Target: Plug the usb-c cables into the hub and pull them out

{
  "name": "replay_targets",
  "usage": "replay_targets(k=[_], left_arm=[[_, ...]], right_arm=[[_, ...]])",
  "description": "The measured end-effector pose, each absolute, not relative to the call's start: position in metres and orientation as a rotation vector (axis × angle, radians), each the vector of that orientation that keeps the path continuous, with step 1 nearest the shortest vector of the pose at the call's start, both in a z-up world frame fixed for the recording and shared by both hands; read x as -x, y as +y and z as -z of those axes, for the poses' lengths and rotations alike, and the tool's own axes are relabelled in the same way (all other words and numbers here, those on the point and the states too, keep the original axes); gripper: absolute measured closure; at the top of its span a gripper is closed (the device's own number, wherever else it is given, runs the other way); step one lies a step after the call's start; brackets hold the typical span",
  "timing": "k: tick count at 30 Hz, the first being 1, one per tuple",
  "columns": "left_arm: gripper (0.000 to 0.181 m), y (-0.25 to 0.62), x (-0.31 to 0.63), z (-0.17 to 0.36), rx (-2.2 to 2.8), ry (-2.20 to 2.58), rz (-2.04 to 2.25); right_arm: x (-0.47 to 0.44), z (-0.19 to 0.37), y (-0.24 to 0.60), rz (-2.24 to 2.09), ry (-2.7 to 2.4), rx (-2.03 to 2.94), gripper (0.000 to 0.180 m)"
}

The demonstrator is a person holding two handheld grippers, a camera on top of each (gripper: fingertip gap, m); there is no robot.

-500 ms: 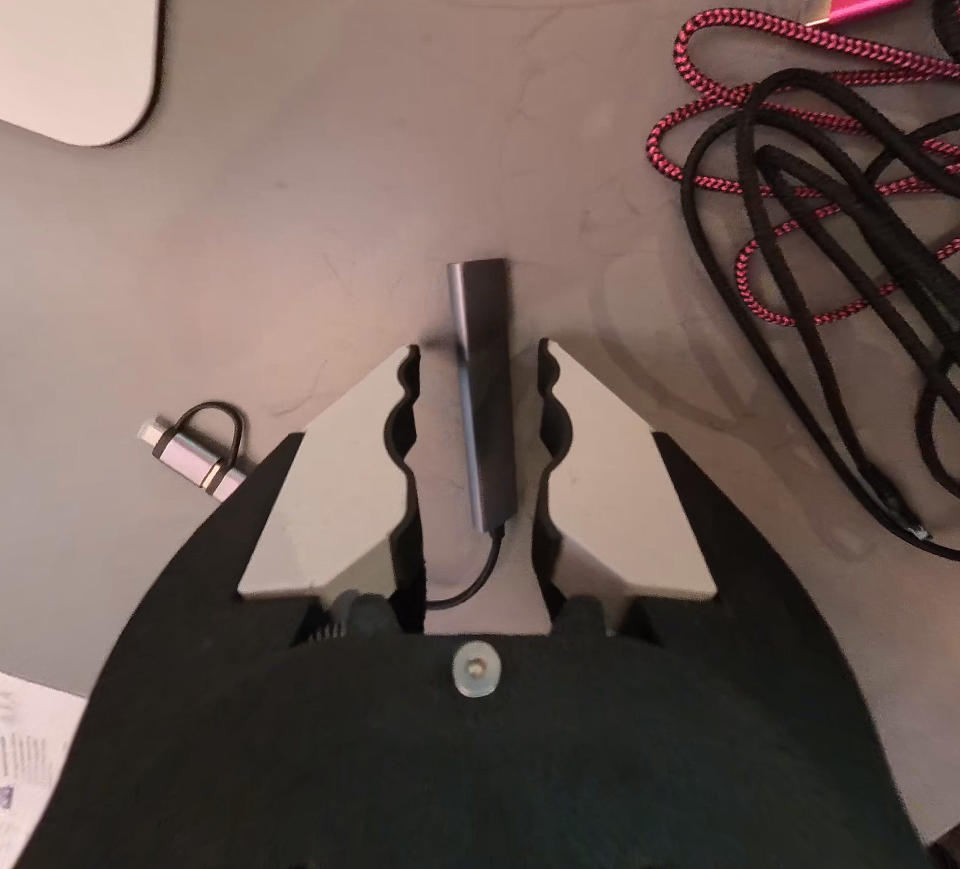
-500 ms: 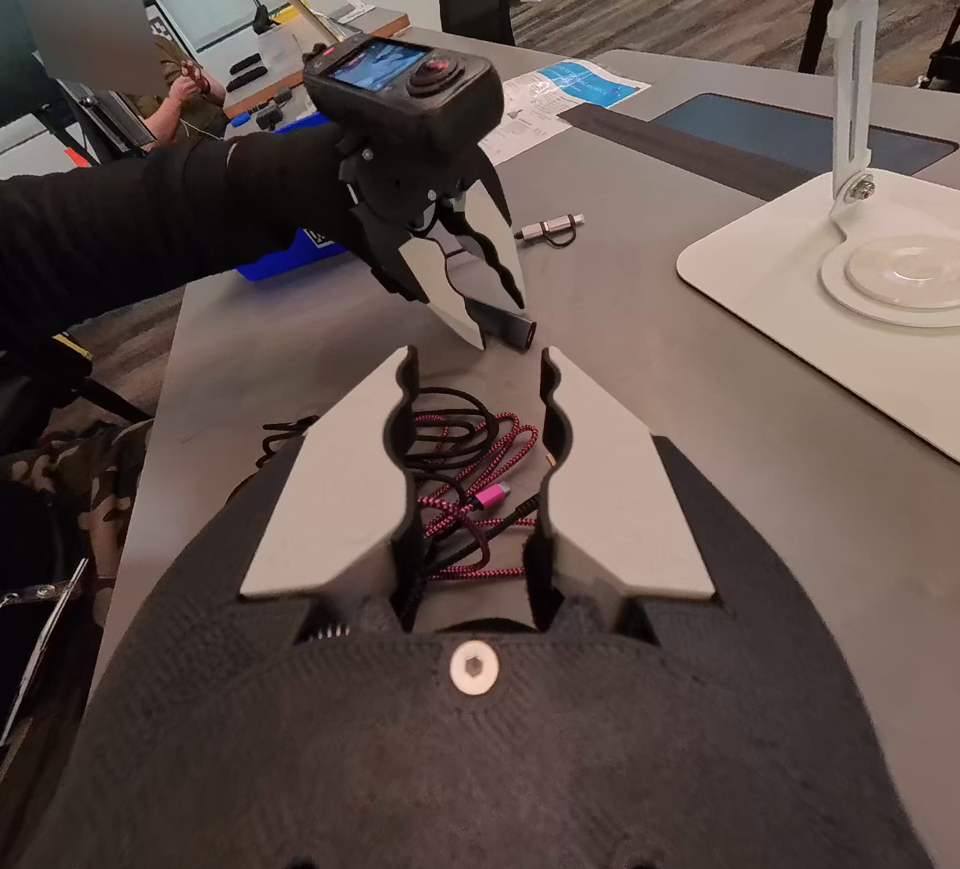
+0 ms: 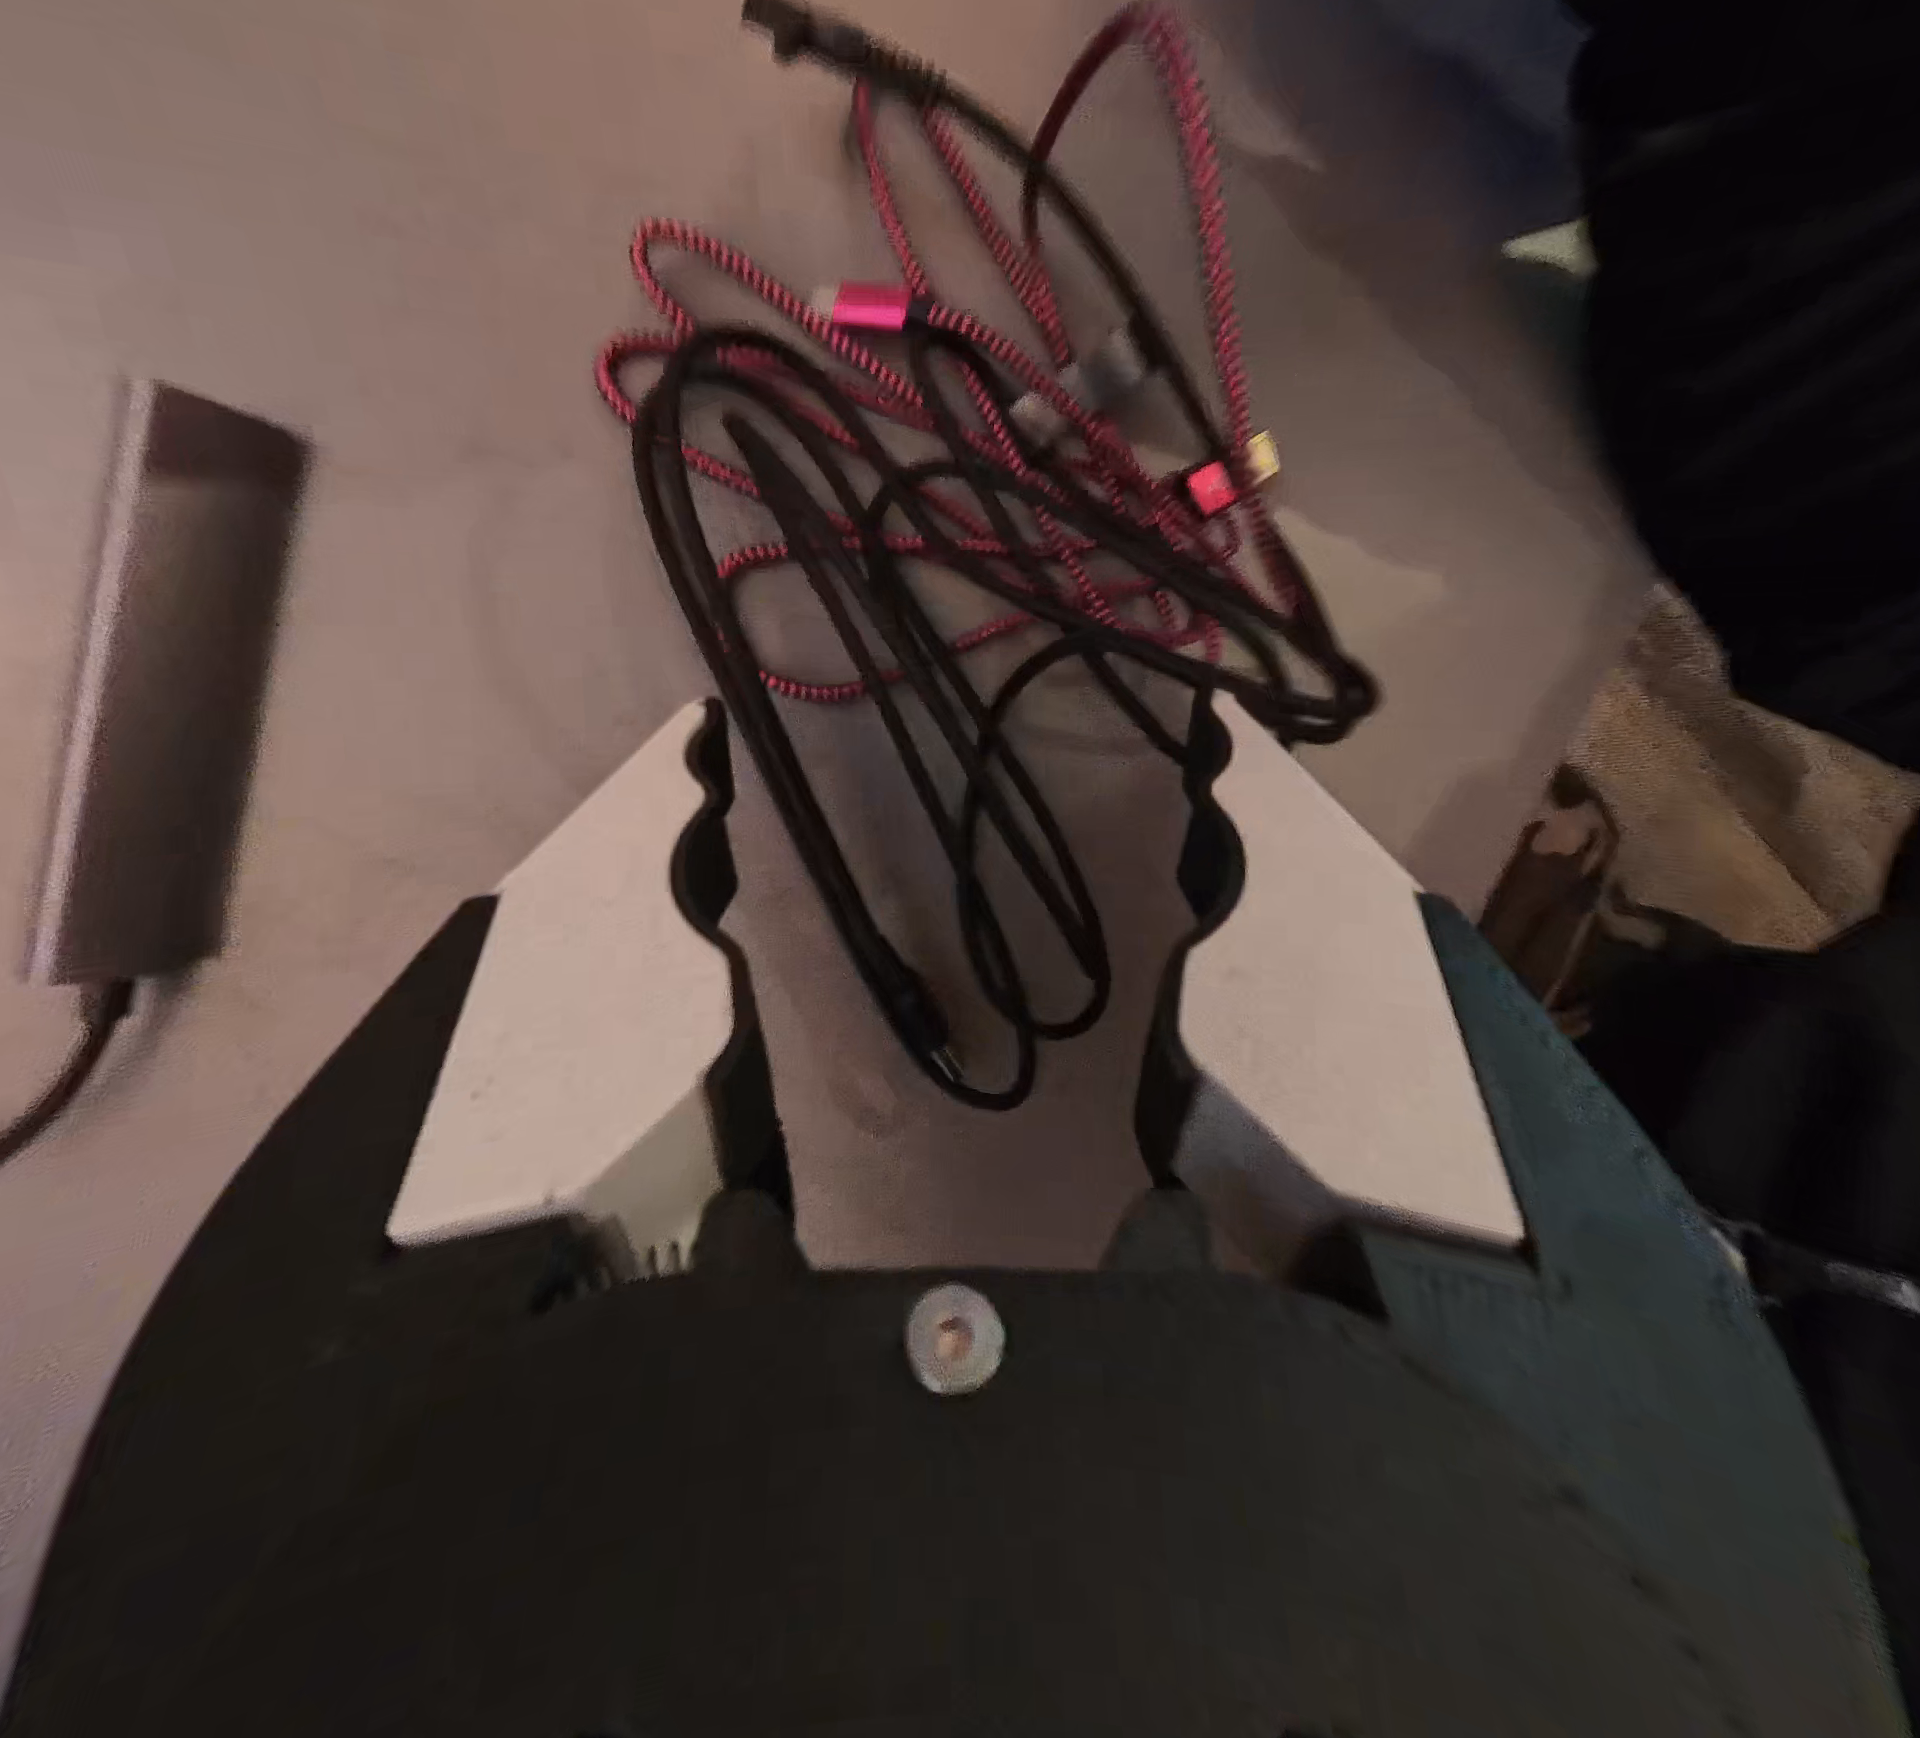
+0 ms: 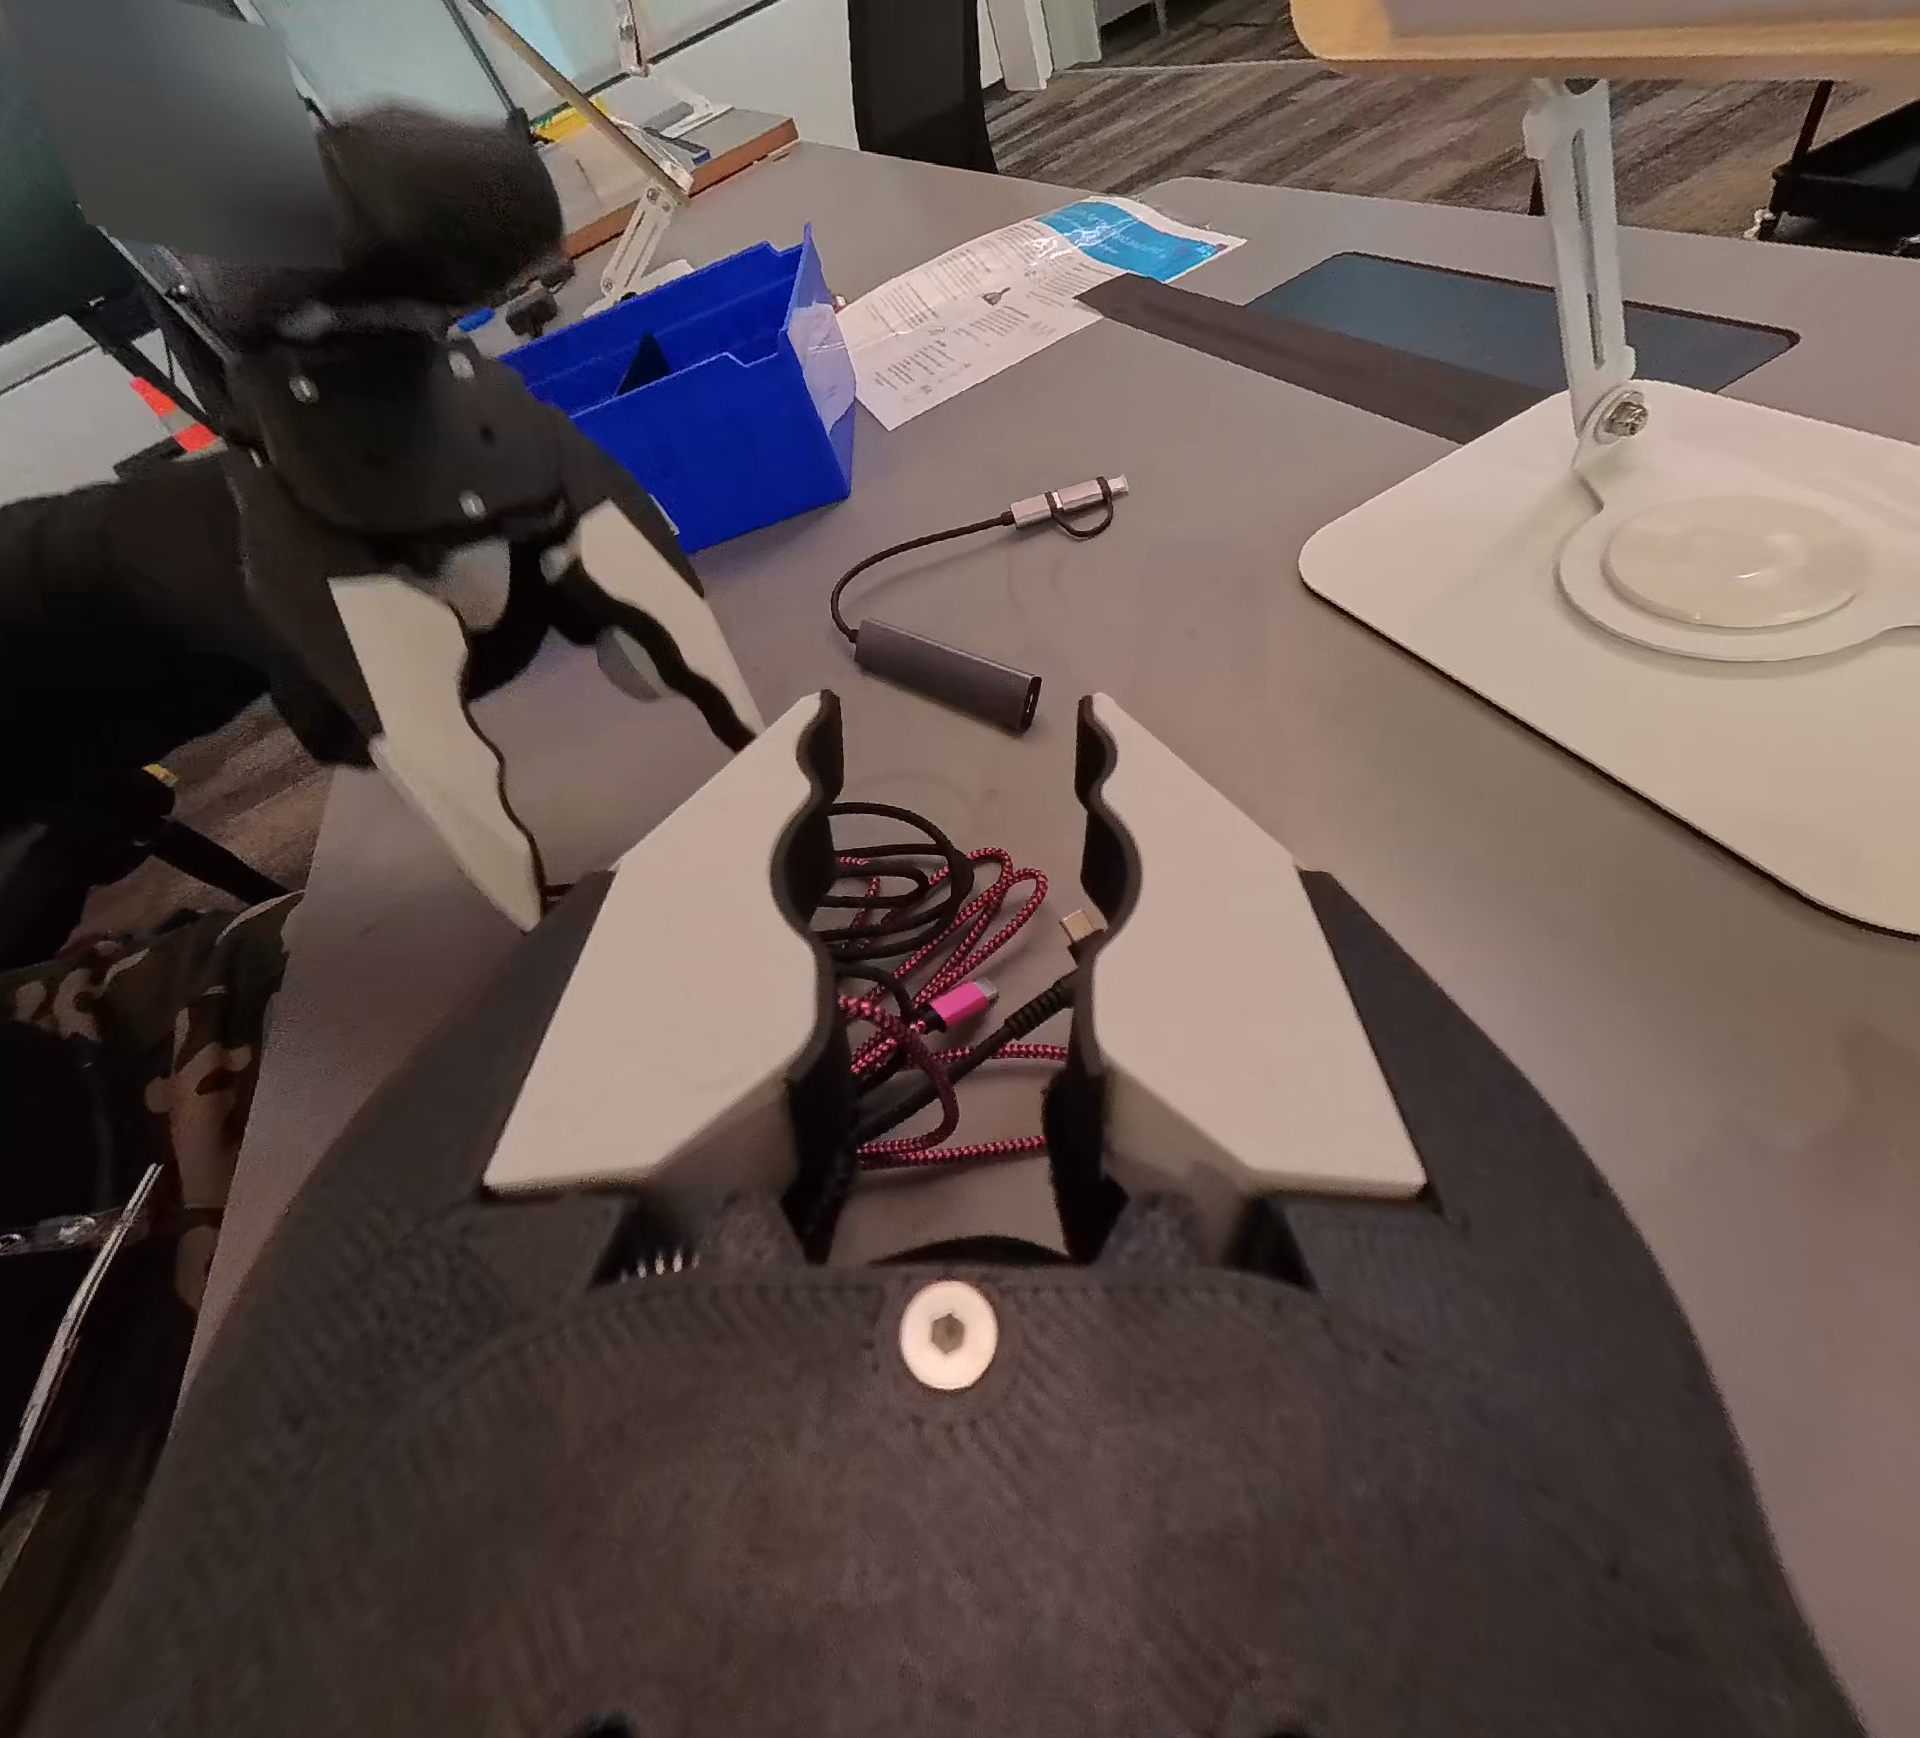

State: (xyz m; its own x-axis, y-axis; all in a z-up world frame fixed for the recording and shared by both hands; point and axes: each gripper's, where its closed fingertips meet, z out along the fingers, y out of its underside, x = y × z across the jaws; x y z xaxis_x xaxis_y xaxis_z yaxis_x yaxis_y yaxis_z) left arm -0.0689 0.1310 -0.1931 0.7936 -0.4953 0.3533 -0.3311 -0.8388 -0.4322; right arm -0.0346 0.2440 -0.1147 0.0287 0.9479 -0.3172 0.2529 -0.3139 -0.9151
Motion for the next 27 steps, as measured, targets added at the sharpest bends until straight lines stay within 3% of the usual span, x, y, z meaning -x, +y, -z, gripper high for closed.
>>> replay_targets(k=[3,5,7,17,27], left_arm=[[0.11,0.118,0.06,0.224,2.725,0.586,0.713],[0.156,0.119,0.061,0.234,2.719,0.578,0.704],[0.174,0.122,0.058,0.228,2.655,0.549,0.774],[0.177,0.144,0.093,0.142,2.334,0.613,0.578],[0.176,0.16,0.133,0.035,2.047,0.534,0.525]], right_arm=[[0.035,0.116,0.244,-1.325,-1.237,1.643,0.138],[0.035,0.115,0.244,-1.326,-1.236,1.641,0.138],[0.033,0.113,0.245,-1.328,-1.228,1.634,0.138],[0.025,0.095,0.254,-1.403,-1.121,1.578,0.135],[0.033,0.082,0.222,-1.513,-1.247,1.42,0.112]])
